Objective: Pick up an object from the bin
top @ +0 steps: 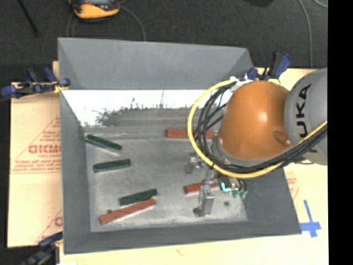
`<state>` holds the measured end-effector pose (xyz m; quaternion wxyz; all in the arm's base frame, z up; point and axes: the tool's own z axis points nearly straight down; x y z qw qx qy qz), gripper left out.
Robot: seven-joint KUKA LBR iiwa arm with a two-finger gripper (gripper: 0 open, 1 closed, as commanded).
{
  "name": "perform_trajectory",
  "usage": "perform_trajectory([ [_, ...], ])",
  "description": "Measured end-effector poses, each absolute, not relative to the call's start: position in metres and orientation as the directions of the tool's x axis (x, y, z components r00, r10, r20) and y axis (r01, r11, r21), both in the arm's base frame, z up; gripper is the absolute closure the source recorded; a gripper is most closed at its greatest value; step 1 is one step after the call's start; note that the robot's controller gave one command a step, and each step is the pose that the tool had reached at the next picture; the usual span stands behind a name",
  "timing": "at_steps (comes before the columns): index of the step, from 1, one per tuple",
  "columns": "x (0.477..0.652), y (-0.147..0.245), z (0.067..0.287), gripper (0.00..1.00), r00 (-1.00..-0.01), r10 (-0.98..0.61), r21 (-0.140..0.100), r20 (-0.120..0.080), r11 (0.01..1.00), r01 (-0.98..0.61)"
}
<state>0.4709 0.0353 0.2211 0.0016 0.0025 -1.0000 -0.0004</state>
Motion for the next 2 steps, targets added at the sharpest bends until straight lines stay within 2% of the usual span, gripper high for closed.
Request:
perform_trajectory([
  [1, 0.472, 0.035, 0.223, 0.00, -1.000, -0.004, 0.001, -0.003, 1.000, -0.004],
  [2, 0.501, 0.021, 0.185, 0.00, -0.998, -0.064, -0.001, -0.010, 0.998, -0.064],
])
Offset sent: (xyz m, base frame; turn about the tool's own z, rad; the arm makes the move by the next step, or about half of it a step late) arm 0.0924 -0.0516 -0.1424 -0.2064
